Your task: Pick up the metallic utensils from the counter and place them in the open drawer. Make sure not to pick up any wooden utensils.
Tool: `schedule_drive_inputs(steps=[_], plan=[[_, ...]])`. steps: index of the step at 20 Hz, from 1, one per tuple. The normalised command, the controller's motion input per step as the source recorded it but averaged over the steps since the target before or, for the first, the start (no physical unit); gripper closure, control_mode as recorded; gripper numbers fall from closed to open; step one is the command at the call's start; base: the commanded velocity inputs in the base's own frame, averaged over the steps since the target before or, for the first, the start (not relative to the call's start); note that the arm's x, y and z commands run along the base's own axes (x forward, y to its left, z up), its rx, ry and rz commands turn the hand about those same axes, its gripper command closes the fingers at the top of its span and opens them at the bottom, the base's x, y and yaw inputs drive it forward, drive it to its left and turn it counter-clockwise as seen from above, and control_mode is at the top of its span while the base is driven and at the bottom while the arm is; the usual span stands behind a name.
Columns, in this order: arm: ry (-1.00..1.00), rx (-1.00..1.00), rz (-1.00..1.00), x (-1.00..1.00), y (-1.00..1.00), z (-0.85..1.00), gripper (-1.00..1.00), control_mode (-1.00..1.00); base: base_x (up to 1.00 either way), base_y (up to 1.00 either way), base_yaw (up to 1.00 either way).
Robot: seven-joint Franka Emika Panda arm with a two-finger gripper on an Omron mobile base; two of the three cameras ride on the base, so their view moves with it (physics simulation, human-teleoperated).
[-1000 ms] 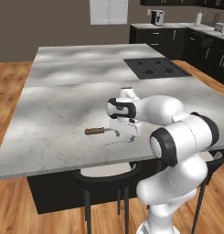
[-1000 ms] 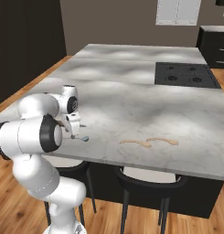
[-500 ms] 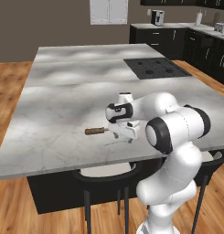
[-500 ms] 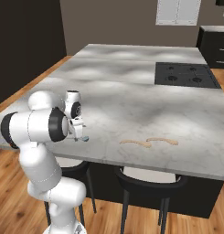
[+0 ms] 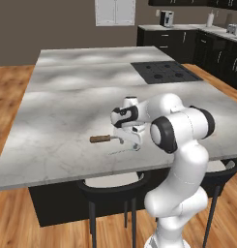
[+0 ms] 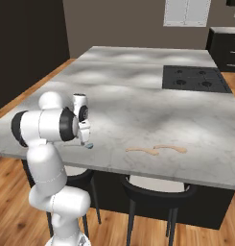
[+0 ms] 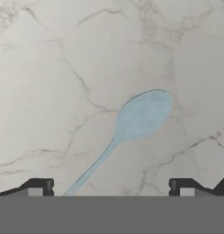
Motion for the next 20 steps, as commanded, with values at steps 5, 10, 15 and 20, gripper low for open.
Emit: schedule_drive_inputs(steps=[5, 10, 15, 20], plan=[[0.01, 0.0, -0.15, -0.1, 0.0, -0.06, -1.0, -1.0, 0.0, 0.0, 0.0], [0.02, 0.0, -0.19, -0.41, 0.0, -0.15, -1.0, -1.0, 0.0, 0.0, 0.0], [0.0, 0.0, -0.18, -0.16, 0.0, -0.01, -1.0, -1.0, 0.0, 0.0, 0.0], [0.0, 0.0, -0.14, 0.26, 0.0, 0.0, -1.0, -1.0, 0.0, 0.0, 0.0]])
